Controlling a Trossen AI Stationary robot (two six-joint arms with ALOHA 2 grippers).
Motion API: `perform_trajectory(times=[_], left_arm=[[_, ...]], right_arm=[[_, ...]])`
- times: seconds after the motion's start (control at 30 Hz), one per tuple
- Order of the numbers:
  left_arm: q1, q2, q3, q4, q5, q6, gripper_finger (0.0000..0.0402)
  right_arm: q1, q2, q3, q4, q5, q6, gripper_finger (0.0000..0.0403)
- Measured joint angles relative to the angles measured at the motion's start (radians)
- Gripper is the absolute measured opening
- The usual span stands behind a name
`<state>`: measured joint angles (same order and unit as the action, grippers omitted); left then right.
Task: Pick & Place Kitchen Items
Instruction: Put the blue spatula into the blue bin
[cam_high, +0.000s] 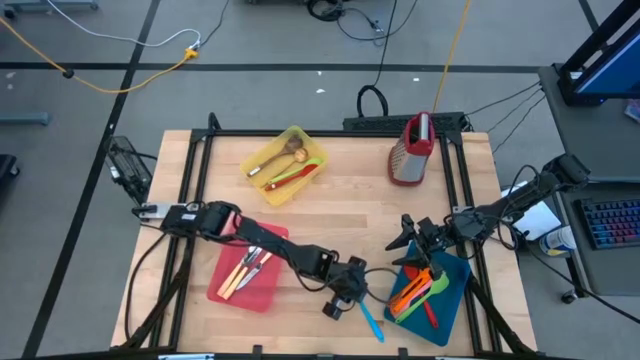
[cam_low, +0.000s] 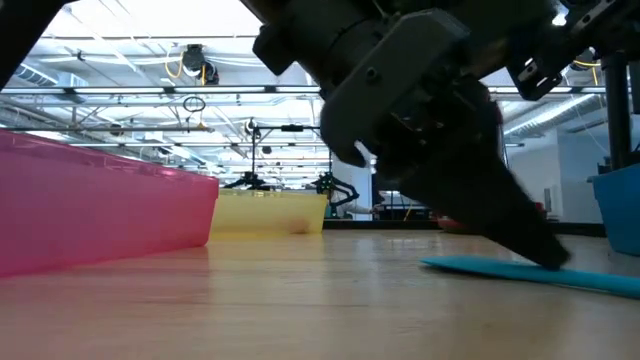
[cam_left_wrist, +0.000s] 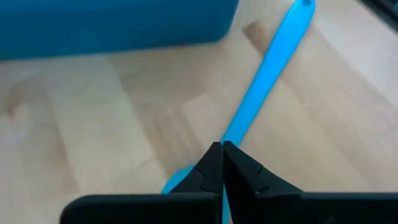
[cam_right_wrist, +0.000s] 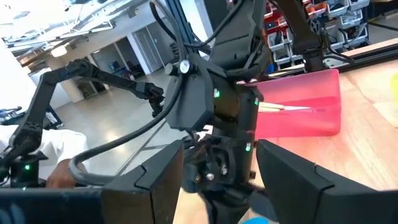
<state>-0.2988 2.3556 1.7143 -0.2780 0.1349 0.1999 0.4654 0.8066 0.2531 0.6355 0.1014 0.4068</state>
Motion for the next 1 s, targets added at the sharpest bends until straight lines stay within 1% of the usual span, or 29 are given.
perform_trajectory(times=[0.07,0.13,0.23,0.37,0.43,0.5,0.57,0.63,0.7,0.77,0.9,1.0], left_arm=[[0.002,-0.009,0.0,-0.027,-0.007,-0.02,0.0004],[0.003,-0.014,-0.001,-0.046,-0.009,-0.036,0.001],[-0.001,-0.015,-0.001,-0.047,-0.015,-0.028,0.0024],[-0.012,-0.027,-0.003,-0.042,-0.061,-0.009,0.0039],[-0.012,-0.031,-0.004,-0.044,-0.076,0.003,0.005],[-0.012,-0.041,-0.004,-0.057,-0.1,0.008,0.0065],[-0.011,-0.044,-0.004,-0.064,-0.117,0.004,0.0083],[-0.011,-0.044,-0.004,-0.089,-0.137,0.004,0.0099],[-0.012,-0.047,-0.003,-0.116,-0.165,0.004,0.0113],[-0.012,-0.048,-0.002,-0.147,-0.172,0.004,0.0125],[-0.018,-0.049,0.0,-0.185,-0.208,0.003,0.0138],[-0.022,-0.05,0.0,-0.218,-0.243,0.008,0.0145]], right_arm=[[0.001,0.0,0.0,0.002,-0.001,0.0,0.0197],[0.002,0.001,0.0,-0.002,-0.005,0.004,0.0197],[0.017,0.031,0.0,0.008,0.004,0.065,0.0196],[0.054,0.129,0.007,0.056,0.018,0.074,0.0196],[0.069,0.181,0.042,0.057,0.052,0.068,0.0196],[0.084,0.228,0.093,0.038,0.059,0.046,0.0196],[0.101,0.281,0.16,-0.021,0.061,0.037,0.0196],[0.124,0.336,0.236,-0.127,0.094,0.053,0.0196],[0.144,0.398,0.325,-0.258,0.133,0.109,0.0196],[0.161,0.466,0.411,-0.393,0.137,0.187,0.0196],[0.193,0.612,0.565,-0.58,0.134,0.278,0.0196],[0.208,0.702,0.651,-0.683,0.126,0.357,0.0196]])
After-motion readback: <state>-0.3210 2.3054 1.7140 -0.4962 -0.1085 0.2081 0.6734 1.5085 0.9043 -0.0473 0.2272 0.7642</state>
